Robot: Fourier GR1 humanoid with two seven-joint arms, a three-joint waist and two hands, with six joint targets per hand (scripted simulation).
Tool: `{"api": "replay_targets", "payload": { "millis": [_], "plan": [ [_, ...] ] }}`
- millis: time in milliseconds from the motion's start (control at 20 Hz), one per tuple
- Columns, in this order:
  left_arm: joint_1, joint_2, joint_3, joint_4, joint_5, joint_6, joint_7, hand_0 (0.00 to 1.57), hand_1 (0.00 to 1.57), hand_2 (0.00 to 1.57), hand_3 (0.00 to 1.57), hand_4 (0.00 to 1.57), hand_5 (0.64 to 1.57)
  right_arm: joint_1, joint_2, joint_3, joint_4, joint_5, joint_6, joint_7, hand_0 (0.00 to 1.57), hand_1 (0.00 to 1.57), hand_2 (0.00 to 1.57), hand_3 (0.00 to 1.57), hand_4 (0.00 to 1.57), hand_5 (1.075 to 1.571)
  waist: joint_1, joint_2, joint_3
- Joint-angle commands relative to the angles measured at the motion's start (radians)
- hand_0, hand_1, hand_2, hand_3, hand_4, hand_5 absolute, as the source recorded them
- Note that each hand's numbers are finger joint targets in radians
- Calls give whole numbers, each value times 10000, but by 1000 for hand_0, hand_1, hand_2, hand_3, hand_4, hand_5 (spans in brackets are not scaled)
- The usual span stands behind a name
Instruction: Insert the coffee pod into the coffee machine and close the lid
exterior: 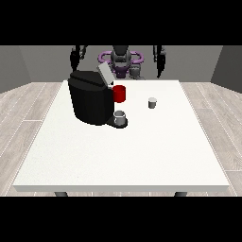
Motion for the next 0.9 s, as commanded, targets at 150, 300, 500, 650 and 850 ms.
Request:
{"api": "replay_targets", "payload": {
  "millis": [150,300,500,650,850],
  "plan": [
    [286,-167,-201,-111,62,-452,-833,0,0,0,0,240,1571,213,95,-159,378,90,-75,334,0,0,0,0,128,1571,520,-437,170],
    [122,-48,-1,6,-339,-24,-1151,0,0,0,0,240,1571,581,1072,-299,144,274,-1319,-699,0,0,0,0,128,1571,23,-663,175],
    [-643,1056,474,33,-515,-576,-431,0,0,0,0,213,1571,374,871,-353,-147,250,-1242,-410,0,0,0,0,181,1571,-38,-541,172],
    [-650,1102,261,598,-1309,-366,-700,0,0,0,0,0,1571,339,604,-614,-222,-82,-887,-491,0,0,0,0,267,1571,-85,-360,171],
    [-2180,1912,1453,2006,-601,-896,23,0,0,0,0,0,1571,337,1063,19,-602,341,-1324,-481,0,0,0,0,177,1571,-705,204,169]
  ]
}}
